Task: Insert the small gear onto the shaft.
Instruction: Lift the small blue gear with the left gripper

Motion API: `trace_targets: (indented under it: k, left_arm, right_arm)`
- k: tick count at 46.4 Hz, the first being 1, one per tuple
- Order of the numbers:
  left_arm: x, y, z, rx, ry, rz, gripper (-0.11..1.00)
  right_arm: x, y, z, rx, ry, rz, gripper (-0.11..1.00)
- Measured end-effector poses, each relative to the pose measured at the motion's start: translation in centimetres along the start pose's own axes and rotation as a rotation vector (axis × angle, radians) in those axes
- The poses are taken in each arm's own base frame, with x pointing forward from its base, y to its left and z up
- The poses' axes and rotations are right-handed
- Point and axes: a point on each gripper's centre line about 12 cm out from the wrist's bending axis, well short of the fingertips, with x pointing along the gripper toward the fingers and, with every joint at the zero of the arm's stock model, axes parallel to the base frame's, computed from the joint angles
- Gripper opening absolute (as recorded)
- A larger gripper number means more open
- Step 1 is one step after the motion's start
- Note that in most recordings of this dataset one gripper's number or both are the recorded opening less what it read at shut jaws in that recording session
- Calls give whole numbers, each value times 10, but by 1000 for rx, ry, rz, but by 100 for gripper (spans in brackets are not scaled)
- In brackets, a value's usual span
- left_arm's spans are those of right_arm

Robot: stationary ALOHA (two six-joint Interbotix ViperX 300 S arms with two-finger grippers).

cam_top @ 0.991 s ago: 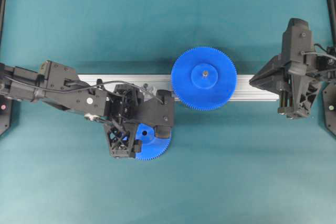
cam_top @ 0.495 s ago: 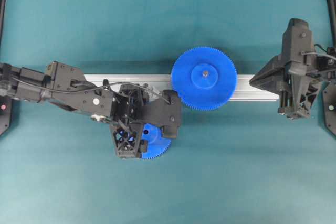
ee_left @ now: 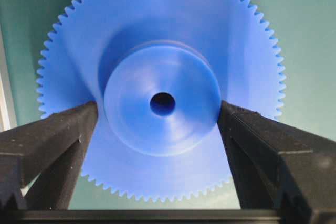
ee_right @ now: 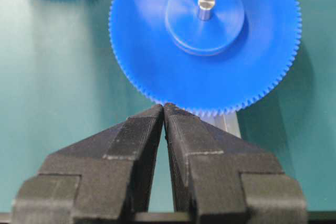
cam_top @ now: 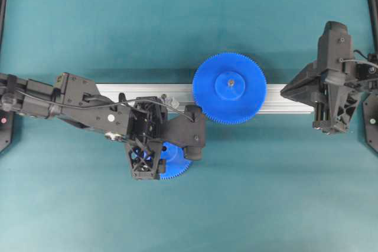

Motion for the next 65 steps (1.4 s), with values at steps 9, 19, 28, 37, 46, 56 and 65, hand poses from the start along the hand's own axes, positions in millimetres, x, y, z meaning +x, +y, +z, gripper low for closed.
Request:
trace_targets:
  k: [9,19,28,37,46,56,65]
  left_arm:
    - [1,0,2,-2,-3,0,91]
    - [3,0,6,-3,-6,2,91]
    - [3,0,7,-4,-8,1,91]
    - [4,0,7,-8,-6,1,90]
    - [5,0,7,-32,-3,0,88]
    - [3,-2,2,-24,44,4,71]
    - [1,-2,0,-24,69,7,71]
  right_arm:
    - [0,0,-1,2,1,-1,22]
    - [0,0,-1,3,3,-1,22]
    - [0,0,-1,3,3,-1,22]
    - [0,0,-1,5,2,0,22]
    - [1,0,-1,4,5,0,22]
    - [0,0,-1,5,3,0,22]
    - [1,0,-1,7,5,1,22]
